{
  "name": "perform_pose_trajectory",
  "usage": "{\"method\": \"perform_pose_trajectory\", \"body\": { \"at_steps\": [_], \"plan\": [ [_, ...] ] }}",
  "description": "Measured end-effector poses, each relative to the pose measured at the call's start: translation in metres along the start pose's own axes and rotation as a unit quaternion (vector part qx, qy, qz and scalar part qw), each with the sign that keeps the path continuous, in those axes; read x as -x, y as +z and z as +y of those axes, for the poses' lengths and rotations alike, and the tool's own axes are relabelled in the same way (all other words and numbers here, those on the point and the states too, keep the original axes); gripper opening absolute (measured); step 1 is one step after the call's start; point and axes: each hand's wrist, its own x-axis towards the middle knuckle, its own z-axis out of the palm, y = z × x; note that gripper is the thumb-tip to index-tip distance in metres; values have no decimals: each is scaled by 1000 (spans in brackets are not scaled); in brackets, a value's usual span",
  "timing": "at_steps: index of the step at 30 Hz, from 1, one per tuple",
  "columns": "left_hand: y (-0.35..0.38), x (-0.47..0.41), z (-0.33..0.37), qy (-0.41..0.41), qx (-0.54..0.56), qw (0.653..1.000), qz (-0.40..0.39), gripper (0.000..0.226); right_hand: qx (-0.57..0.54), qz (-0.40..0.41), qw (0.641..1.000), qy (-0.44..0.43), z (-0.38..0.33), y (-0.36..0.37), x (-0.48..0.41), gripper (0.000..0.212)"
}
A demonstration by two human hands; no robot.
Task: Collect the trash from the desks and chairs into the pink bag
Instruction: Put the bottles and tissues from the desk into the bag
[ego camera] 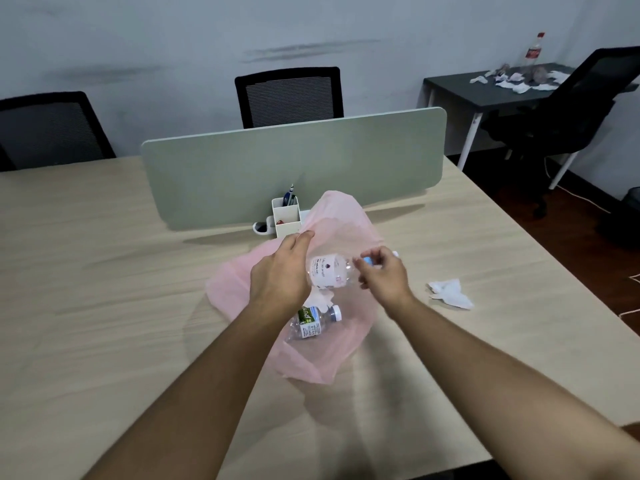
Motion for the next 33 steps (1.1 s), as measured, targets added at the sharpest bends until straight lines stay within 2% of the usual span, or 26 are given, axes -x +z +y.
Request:
{"method": "perform_pose_trajectory", "body": {
  "at_steps": [3,5,7,11,14,17,20,23,25,28,30,33],
  "plan": [
    [-1,2,-1,-12,2,1000,-4,72,-60,-51,993,89,21,28,9,17],
    [-1,3,-1,-13,0,1000,-6,72,-54,-119,985,111,26,34,12,36],
    [0,3,-1,-13,1,1000,-6,73,7,-140,987,84,23,26,10,44],
    [2,1,1,-7,1,1000,-8,74,159,-124,979,-13,10,-24,1,28],
    [5,0,6,0,-9,1000,-13,72,319,-96,942,-39,20,-79,-6,22],
    [11,-1,10,4,-19,1000,-19,70,460,-103,882,9,50,-123,-5,30],
    [16,-1,15,11,-27,999,-25,69,535,-143,830,64,80,-142,8,40],
    [20,-1,20,11,-34,998,-42,68,557,-165,810,81,100,-143,21,43],
    [22,0,23,14,-35,998,-45,70,554,-176,809,87,109,-142,26,37],
    [23,-1,22,19,-38,998,-42,71,507,-161,840,105,109,-136,23,14],
    [21,-2,19,21,-38,998,-40,71,464,-150,866,108,95,-121,18,14],
    [18,-6,16,31,-35,998,-45,72,387,-143,910,34,62,-80,9,19]
  ]
}}
